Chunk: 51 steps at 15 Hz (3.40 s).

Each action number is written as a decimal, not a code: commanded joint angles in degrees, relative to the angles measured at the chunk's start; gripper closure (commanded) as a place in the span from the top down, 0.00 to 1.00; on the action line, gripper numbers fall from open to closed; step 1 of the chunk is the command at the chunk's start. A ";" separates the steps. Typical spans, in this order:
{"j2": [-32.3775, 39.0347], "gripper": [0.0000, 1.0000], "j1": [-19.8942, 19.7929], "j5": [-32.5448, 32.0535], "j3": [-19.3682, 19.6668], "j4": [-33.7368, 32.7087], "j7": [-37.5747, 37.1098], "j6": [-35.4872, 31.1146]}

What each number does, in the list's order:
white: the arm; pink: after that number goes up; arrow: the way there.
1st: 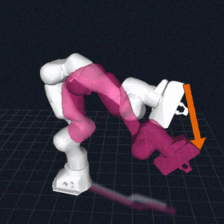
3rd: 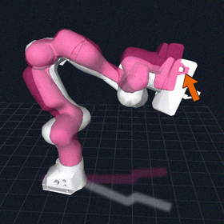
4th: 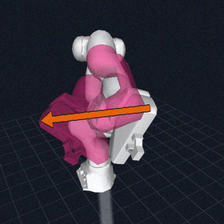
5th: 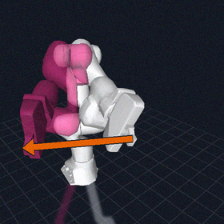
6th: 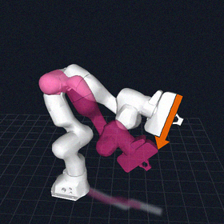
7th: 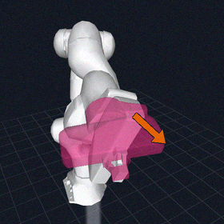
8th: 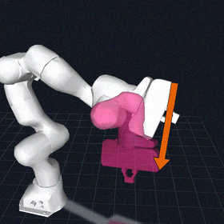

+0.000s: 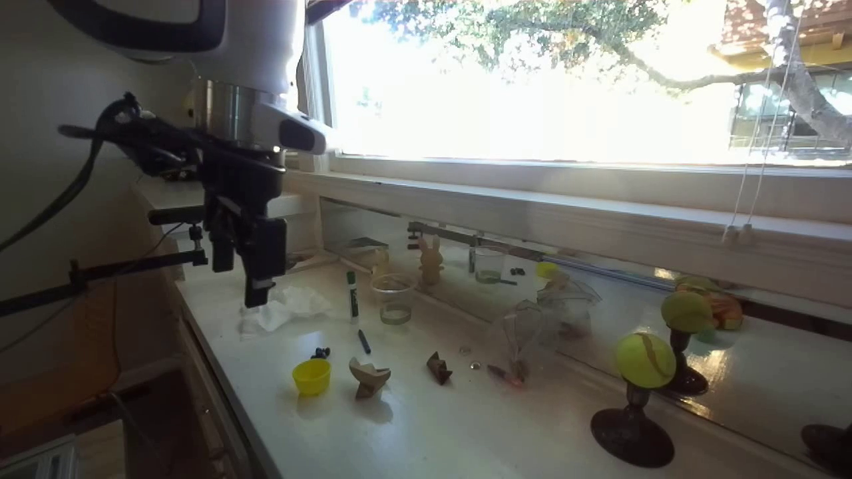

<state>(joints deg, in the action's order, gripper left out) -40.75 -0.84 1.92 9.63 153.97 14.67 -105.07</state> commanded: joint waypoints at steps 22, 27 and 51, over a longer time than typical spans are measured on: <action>19.25 1.00 17.93 15.10 -12.61 -4.17 3.67 -8.52; 28.60 1.00 19.21 18.57 -17.04 -8.55 1.08 -14.32; 41.11 1.00 17.86 15.05 -24.52 -10.27 -24.93 -44.65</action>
<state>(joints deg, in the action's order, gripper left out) -1.40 17.52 18.67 -13.95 143.84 -5.93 -147.46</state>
